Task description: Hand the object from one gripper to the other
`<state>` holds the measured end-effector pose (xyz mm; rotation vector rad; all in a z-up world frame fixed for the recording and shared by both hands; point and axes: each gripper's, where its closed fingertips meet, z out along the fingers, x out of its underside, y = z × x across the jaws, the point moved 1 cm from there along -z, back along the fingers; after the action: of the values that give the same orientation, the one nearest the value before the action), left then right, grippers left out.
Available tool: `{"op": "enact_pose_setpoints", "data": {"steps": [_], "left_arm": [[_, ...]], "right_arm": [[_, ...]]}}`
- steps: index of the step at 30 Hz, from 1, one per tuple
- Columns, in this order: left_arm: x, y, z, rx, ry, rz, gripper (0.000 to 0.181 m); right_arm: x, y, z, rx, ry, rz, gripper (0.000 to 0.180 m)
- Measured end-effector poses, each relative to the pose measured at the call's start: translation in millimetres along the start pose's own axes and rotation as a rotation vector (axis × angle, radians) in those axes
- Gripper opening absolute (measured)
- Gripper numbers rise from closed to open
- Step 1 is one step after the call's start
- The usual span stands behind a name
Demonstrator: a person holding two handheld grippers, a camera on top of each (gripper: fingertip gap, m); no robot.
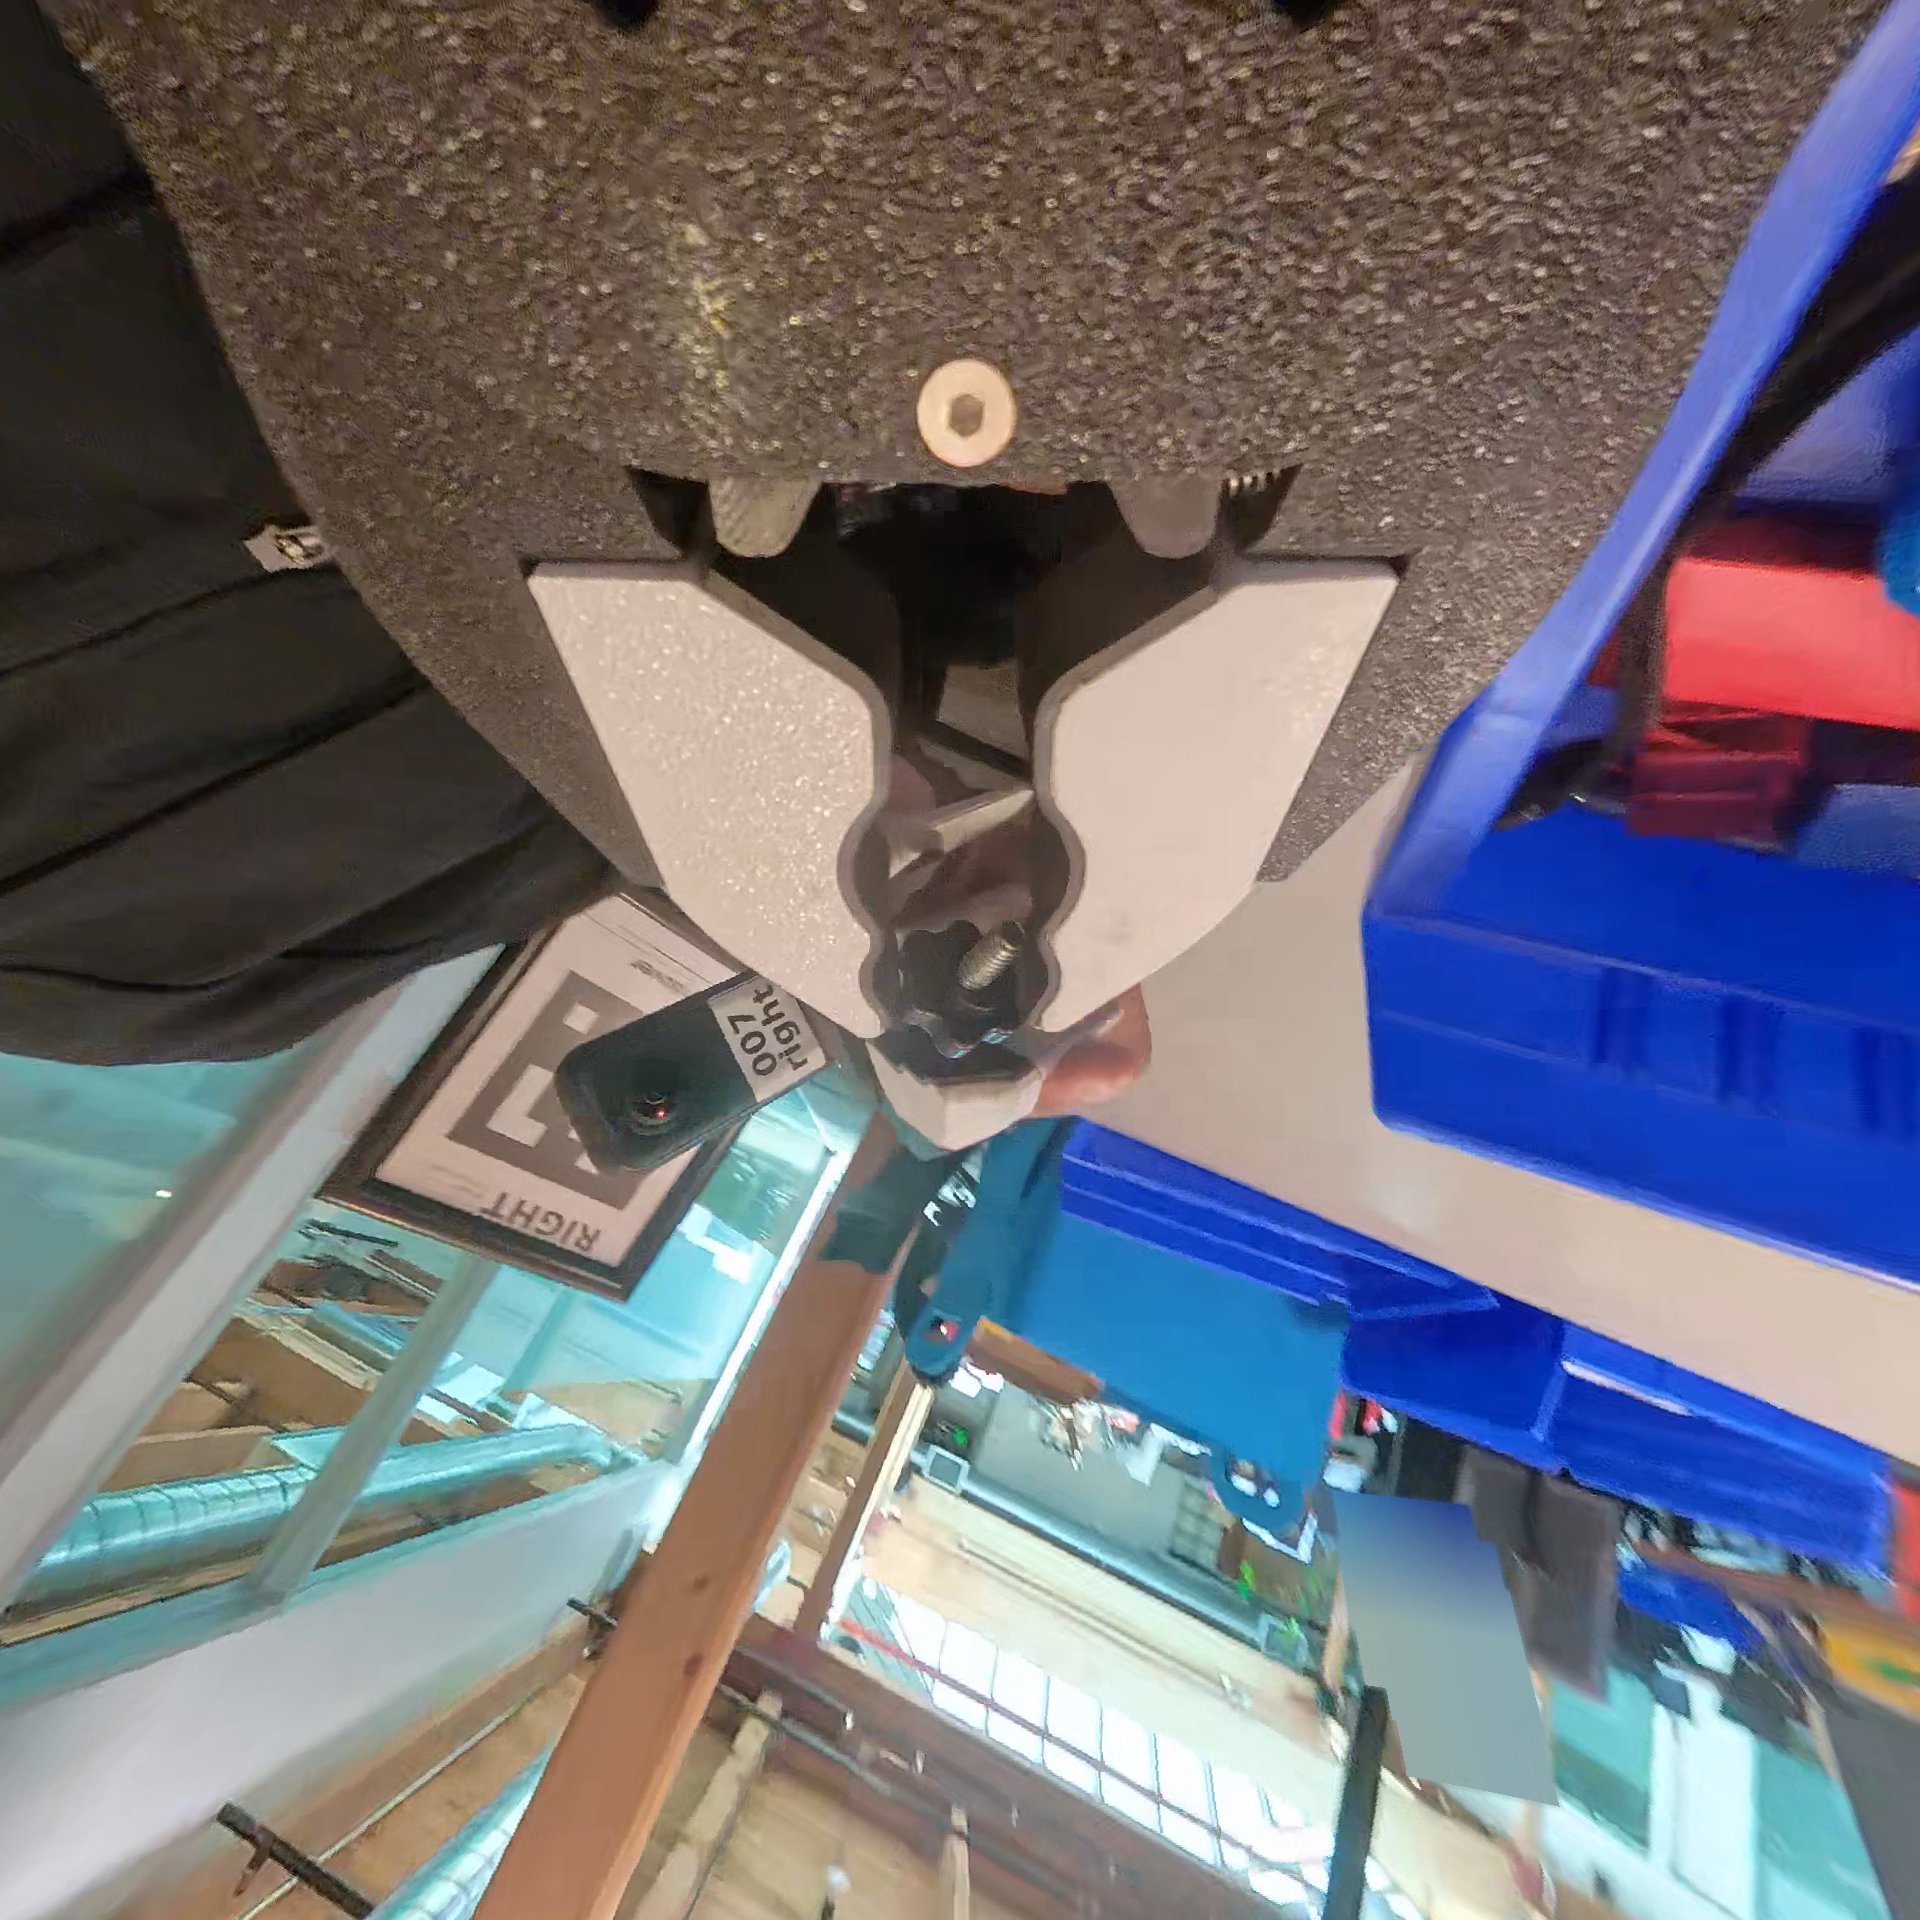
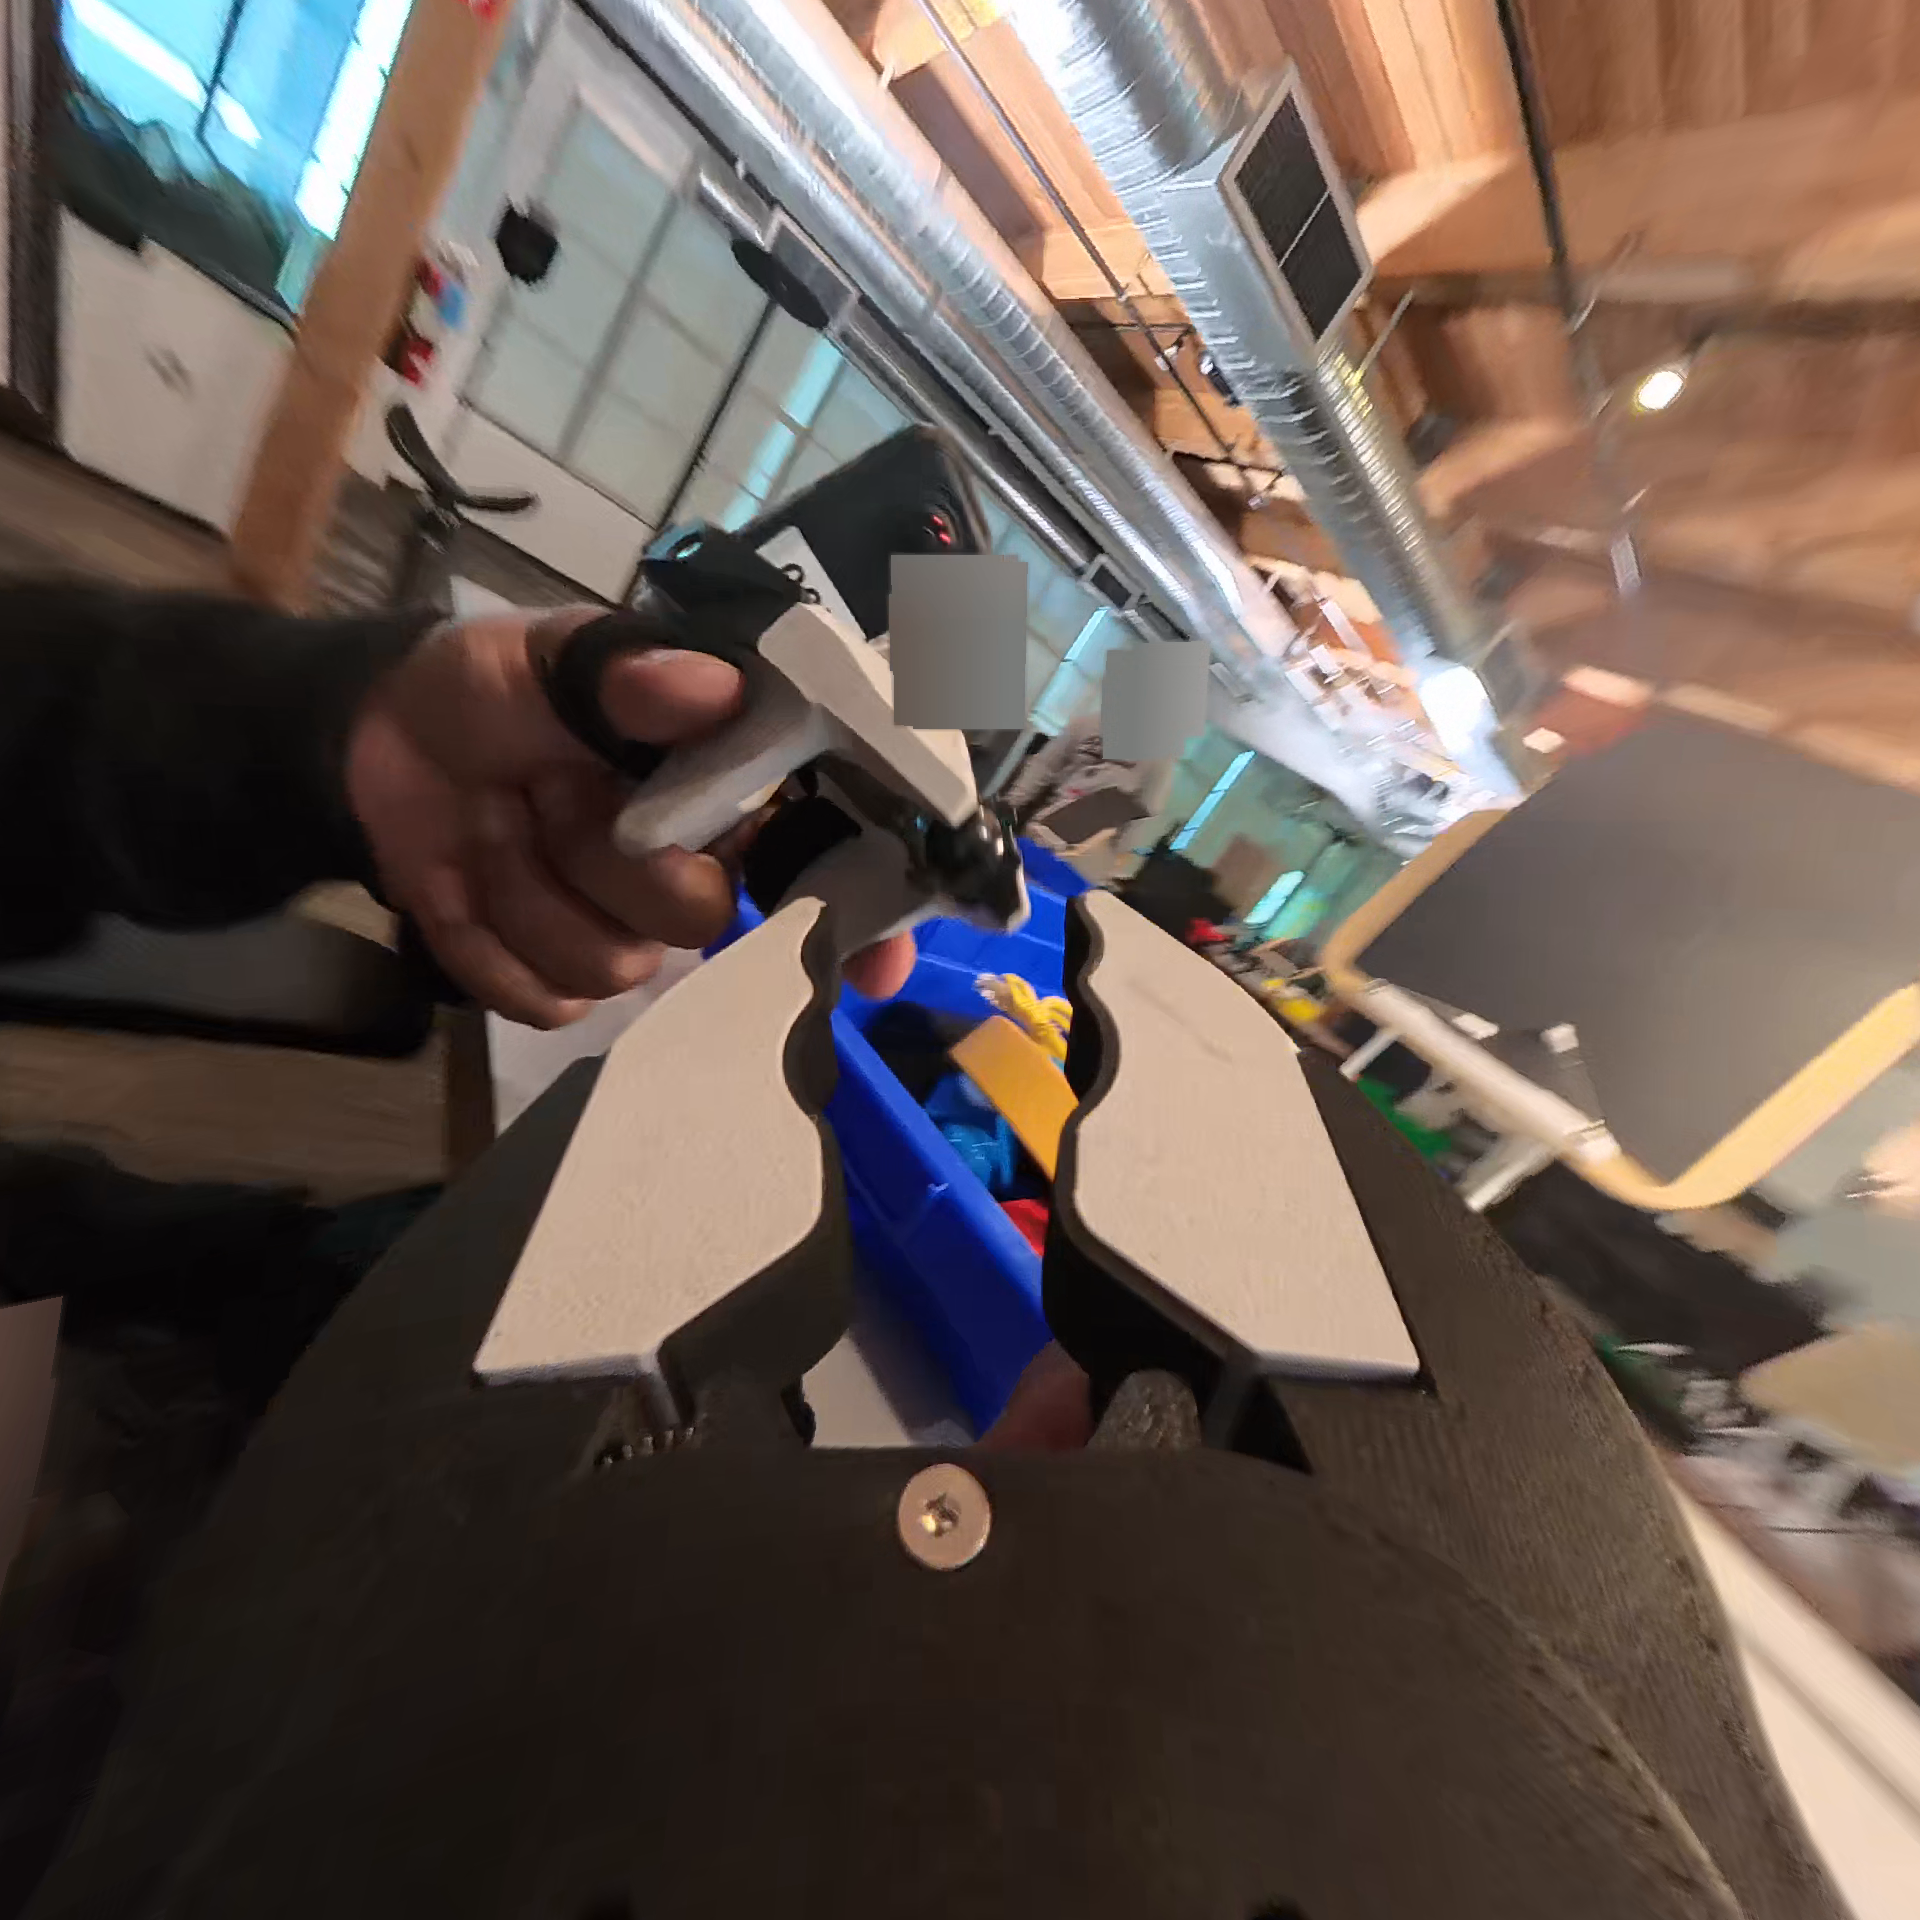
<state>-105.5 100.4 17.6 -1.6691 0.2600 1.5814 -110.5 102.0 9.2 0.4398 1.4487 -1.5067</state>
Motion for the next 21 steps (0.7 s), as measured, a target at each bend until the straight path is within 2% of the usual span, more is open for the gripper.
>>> {"op": "enact_pose_setpoints", "data": {"steps": [5, 8, 12, 14, 16, 21], "left_arm": [[18.7, 1.4, 7.0, 0.002, 0.109, -0.037, 0.022], [24.4, -0.9, 9.4, 0.015, 0.142, -0.047, 0.022], [21.2, -0.6, 9.0, 0.010, 0.126, 0.007, 0.024], [13.9, 1.1, 5.4, -0.024, 0.092, 0.123, 0.042], [4.5, -0.1, -1.4, -0.058, 0.049, 0.304, 0.051], [-4.5, -4.7, -11.2, -0.180, 0.001, 0.785, 0.055]], "right_arm": [[3.7, 6.2, 3.5, 0.021, 0.025, -0.115, 0.037], [4.4, 9.2, 3.3, 0.007, 0.025, -0.126, 0.023], [2.8, 5.5, 3.2, 0.012, 0.021, -0.081, 0.023], [-1.9, -0.9, 1.1, 0.000, -0.009, 0.049, 0.023], [-5.3, -7.7, -0.5, -0.030, -0.031, 0.218, 0.023], [-16.0, -7.6, -1.3, -0.181, -0.062, 0.582, 0.022]]}}
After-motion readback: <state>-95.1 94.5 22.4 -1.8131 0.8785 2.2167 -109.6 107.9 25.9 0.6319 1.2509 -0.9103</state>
